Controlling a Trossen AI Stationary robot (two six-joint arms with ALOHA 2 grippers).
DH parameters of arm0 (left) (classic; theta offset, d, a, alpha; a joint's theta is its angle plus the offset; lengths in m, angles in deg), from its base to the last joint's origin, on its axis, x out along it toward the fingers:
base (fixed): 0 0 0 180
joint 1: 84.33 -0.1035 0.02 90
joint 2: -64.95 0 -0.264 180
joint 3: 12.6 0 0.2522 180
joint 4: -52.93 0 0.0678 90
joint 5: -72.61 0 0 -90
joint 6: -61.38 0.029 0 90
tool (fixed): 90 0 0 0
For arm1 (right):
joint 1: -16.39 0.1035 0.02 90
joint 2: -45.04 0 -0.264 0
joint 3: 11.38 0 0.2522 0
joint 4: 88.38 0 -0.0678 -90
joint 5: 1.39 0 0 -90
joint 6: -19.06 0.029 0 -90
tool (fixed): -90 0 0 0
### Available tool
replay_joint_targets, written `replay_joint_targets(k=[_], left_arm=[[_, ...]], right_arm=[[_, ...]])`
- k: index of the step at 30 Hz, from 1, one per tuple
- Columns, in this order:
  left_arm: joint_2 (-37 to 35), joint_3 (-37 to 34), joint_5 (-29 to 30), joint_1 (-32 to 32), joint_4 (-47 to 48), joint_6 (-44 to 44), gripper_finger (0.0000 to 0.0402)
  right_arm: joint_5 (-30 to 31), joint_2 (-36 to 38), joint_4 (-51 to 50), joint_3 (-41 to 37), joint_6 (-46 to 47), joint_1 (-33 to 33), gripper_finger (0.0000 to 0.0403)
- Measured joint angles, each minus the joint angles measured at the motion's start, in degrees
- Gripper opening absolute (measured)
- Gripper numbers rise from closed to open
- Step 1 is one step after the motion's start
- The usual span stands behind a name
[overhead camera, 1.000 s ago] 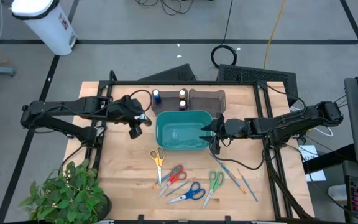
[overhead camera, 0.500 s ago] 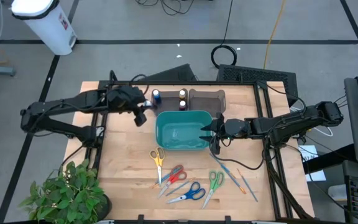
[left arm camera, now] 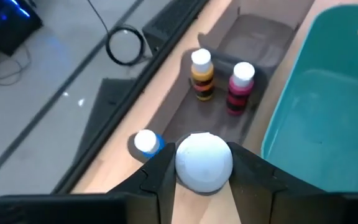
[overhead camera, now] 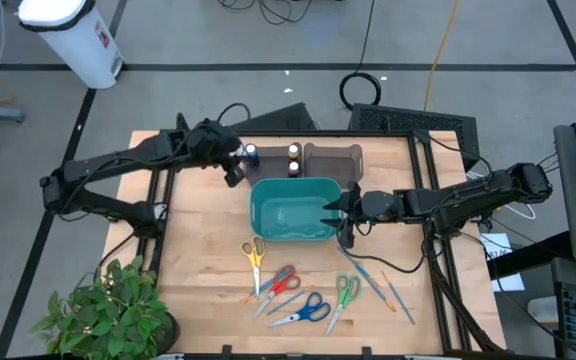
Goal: Pick & Place Paint Supplies
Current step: Put the brown paint bottle into the left black bin
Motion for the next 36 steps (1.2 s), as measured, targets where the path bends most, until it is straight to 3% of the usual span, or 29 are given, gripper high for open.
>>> replay_joint_targets(k=[19, 36], left_arm=[[9.6, 0.0, -11.4, -9.0, -3.3, 1.4, 0.0123], [18.9, 0.0, -12.0, -9.0, -3.9, 1.1, 0.0134]], right_arm=[[0.1, 0.0, -1.3, 0.0, -0.2, 0.0, 0.0180], [0.1, 0.0, -1.3, 0.0, -0.2, 0.0, 0.0180]])
